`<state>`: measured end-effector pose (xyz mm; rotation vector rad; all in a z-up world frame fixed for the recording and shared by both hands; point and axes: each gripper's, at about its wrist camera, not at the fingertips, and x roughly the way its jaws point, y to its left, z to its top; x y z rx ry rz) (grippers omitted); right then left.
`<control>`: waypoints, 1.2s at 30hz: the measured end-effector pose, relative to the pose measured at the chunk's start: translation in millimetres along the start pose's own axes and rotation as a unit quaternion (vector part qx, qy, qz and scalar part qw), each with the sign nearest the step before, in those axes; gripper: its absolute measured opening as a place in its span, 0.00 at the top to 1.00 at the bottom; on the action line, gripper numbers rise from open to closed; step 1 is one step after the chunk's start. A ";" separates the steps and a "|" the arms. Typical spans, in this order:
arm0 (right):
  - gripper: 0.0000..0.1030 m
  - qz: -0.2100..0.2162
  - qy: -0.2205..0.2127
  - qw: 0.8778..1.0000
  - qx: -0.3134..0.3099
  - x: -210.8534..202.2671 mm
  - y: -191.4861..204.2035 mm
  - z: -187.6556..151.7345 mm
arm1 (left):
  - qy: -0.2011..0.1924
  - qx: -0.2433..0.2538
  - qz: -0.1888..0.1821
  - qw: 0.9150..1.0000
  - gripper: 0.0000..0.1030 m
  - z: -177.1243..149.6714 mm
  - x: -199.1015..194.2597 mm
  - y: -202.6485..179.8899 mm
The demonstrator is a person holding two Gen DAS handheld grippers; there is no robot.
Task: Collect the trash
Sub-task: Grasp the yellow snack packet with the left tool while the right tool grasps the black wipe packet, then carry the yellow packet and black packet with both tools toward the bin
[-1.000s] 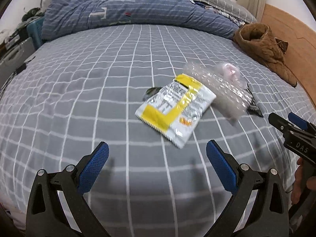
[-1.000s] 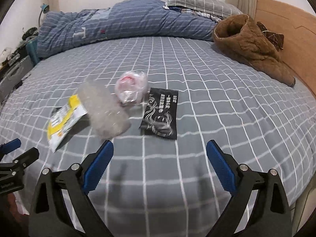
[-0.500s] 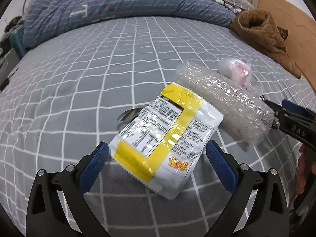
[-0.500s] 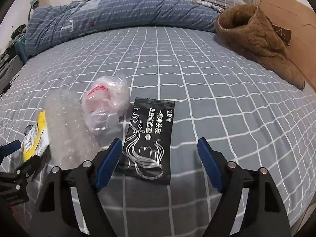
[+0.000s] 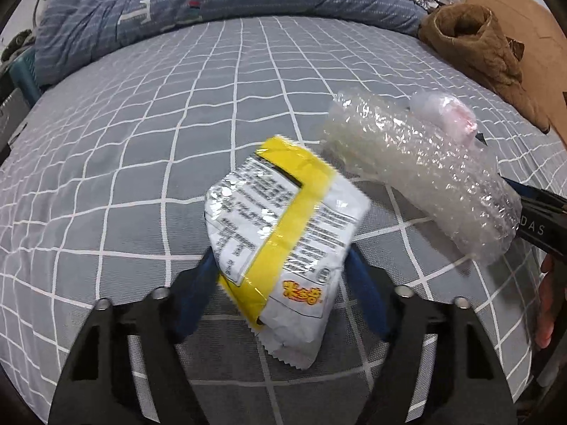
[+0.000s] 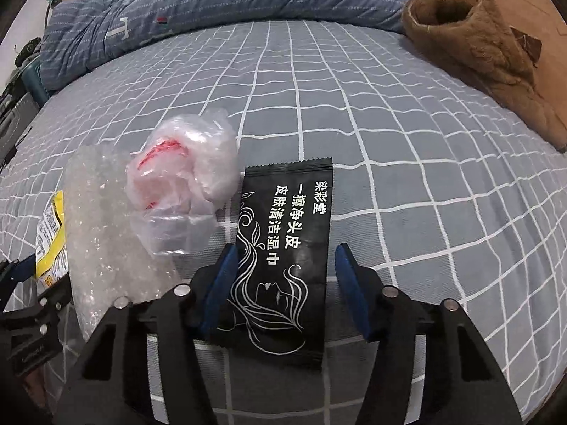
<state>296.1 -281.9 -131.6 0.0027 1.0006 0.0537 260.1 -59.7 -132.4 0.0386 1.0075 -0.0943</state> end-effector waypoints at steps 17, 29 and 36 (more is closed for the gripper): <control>0.89 0.007 -0.016 1.000 0.001 -9.7 -2.1 3.3 | -0.021 -0.015 0.003 1.000 0.83 2.6 -10.4 15.9; 0.89 0.006 -0.038 0.999 -0.001 -29.4 -3.7 3.9 | -0.034 -0.025 0.012 0.999 0.83 -0.7 -27.8 26.9; 0.89 0.002 -0.048 0.999 -0.010 -51.8 2.0 3.4 | -0.036 -0.031 0.015 0.999 0.83 -3.5 -44.0 32.3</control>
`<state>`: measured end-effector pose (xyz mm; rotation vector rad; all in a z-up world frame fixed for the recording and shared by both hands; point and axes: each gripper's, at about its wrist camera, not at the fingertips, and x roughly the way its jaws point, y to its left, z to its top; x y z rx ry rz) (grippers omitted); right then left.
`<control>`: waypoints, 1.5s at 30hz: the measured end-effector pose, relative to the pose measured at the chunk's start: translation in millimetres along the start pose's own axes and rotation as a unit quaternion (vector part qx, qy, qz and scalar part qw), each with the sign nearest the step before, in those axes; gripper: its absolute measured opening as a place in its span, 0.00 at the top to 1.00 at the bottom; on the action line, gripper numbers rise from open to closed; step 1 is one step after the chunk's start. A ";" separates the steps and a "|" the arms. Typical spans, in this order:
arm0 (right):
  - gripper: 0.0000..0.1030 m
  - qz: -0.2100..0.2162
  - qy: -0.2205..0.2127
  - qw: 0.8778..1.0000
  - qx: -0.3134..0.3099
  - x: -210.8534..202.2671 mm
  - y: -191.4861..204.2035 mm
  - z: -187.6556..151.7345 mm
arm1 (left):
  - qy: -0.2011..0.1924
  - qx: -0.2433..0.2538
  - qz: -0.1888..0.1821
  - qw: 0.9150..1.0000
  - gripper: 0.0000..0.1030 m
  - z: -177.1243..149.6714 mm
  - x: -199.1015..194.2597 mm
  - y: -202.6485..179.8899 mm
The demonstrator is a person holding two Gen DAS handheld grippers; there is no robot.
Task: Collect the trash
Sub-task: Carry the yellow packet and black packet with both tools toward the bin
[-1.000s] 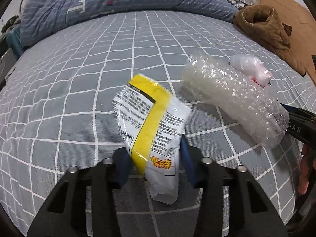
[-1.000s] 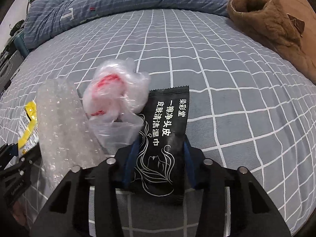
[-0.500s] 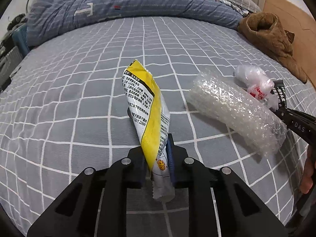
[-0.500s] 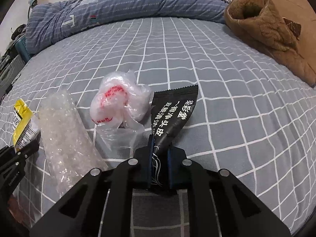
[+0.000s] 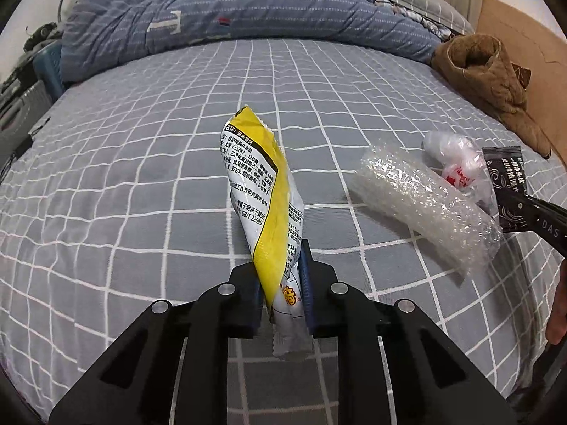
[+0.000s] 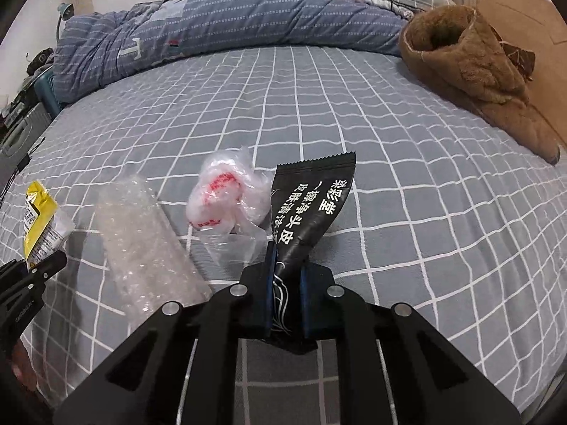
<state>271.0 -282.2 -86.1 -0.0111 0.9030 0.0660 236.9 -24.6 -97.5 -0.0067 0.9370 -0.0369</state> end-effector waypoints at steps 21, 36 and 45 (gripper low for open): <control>0.89 0.001 -0.029 0.999 -0.026 -91.6 45.9 -35.7 | -0.039 -0.018 -0.017 0.999 0.83 -26.0 -88.0 10.5; 0.89 0.012 -0.040 0.999 -0.036 -132.2 71.7 -74.2 | -0.050 -0.019 -0.021 0.998 0.83 -66.3 -130.1 5.6; 0.89 0.019 -0.053 0.997 -0.048 -160.5 85.2 -92.2 | -0.050 -0.018 -0.024 0.998 0.83 -85.7 -148.2 -1.5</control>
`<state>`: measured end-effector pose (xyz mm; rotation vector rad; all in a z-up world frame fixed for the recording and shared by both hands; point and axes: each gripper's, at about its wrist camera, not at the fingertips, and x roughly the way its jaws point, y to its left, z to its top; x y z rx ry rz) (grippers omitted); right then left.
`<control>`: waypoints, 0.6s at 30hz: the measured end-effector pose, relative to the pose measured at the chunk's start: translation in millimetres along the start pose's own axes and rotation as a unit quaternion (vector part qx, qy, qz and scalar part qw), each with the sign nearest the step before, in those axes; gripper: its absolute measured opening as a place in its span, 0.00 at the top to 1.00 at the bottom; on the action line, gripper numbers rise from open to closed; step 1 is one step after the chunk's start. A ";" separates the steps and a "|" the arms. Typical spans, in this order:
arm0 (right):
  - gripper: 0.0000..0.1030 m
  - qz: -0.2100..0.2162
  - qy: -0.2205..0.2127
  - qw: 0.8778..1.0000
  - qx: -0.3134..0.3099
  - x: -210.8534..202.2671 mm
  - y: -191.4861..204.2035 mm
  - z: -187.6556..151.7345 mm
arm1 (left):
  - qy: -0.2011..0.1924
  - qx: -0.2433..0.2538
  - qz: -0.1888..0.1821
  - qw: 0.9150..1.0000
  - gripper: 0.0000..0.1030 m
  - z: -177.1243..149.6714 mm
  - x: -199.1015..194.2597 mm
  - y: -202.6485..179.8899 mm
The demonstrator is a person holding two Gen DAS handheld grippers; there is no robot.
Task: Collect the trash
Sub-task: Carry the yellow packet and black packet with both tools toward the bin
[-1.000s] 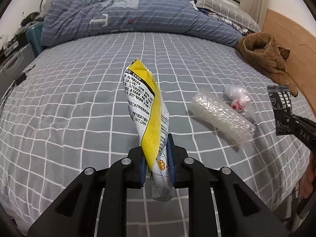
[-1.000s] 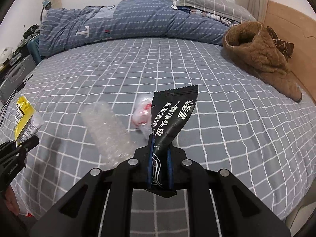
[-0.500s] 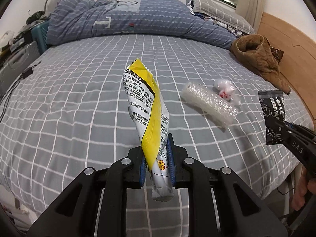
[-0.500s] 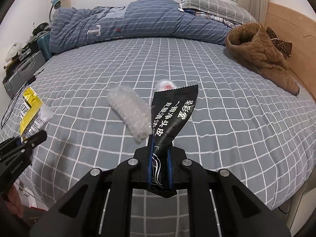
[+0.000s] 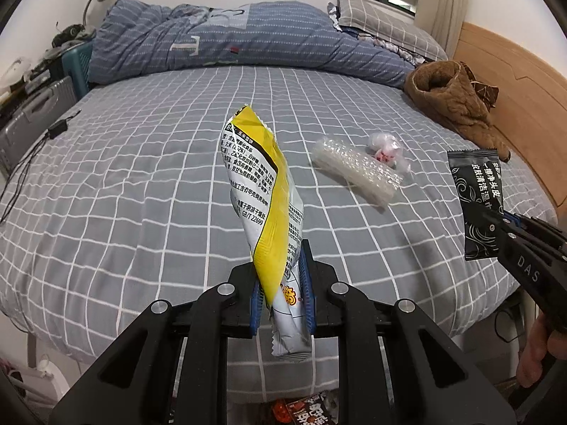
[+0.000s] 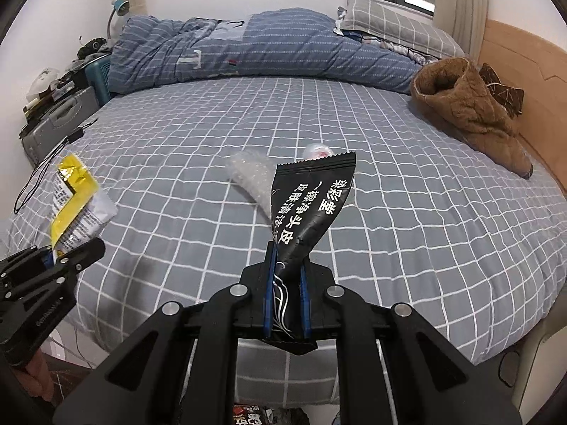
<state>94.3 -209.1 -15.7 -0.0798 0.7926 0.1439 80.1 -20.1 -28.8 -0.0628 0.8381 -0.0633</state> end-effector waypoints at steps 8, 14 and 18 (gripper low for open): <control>0.89 0.004 -0.003 1.000 -0.009 -16.7 8.8 -14.6 | -0.003 -0.002 -0.003 1.000 0.83 -15.5 -17.5 -4.8; 0.89 0.008 -0.003 1.000 -0.010 -28.0 11.2 -24.2 | 0.000 -0.001 -0.005 1.000 0.83 -28.6 -26.9 -9.2; 0.89 0.012 -0.001 1.000 -0.009 -36.5 13.4 -34.6 | 0.002 -0.005 -0.009 1.000 0.83 -36.0 -33.0 -10.9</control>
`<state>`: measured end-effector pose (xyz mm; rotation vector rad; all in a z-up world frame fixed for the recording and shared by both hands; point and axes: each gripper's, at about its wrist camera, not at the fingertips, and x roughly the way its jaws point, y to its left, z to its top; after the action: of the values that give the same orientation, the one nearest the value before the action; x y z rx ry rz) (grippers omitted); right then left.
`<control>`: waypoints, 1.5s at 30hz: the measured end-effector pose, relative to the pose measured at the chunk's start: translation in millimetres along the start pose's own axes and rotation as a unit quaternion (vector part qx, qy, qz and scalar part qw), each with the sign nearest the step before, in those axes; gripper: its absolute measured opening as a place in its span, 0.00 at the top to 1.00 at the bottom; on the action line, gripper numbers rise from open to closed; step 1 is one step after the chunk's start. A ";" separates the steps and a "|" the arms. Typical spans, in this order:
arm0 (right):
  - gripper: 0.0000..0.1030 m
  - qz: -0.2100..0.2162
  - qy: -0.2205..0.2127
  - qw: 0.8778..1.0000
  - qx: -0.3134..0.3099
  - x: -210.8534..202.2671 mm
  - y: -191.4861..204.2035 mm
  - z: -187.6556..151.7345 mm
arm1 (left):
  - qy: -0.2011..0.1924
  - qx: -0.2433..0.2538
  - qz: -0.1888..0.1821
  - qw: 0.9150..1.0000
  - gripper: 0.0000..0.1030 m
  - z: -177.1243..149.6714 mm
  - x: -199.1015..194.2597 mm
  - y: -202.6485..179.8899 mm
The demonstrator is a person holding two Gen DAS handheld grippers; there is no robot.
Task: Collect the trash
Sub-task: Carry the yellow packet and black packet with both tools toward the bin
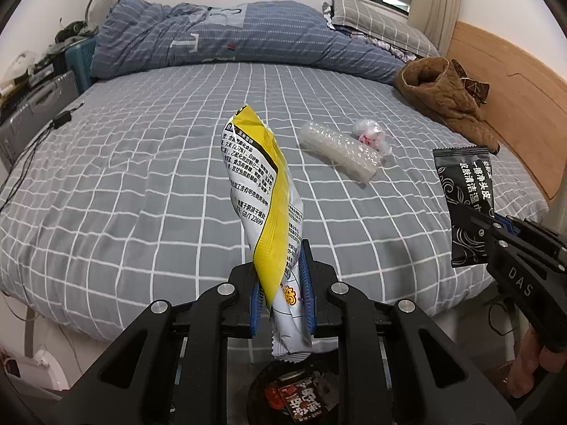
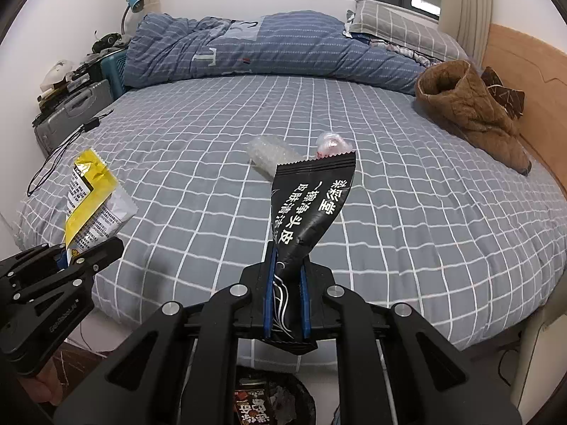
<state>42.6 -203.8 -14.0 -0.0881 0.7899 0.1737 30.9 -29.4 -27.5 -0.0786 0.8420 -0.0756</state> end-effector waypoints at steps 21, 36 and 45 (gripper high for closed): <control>0.89 0.009 0.024 1.000 -0.015 -30.7 18.2 -62.9 | 0.014 -0.004 -0.016 1.000 0.83 -50.6 -31.7 -14.0; 0.89 0.022 0.039 0.999 -0.016 -44.6 23.9 -94.4 | 0.034 -0.017 -0.018 0.999 0.83 -91.1 -47.2 -13.7; 0.89 0.020 0.051 0.998 -0.012 -52.5 23.7 -114.3 | 0.050 -0.029 -0.019 0.998 0.83 -108.8 -52.3 -15.6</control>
<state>-78.0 -203.3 -57.1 -0.1056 0.8924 0.2179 -85.7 -44.0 -59.3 -0.1457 0.9432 -0.0923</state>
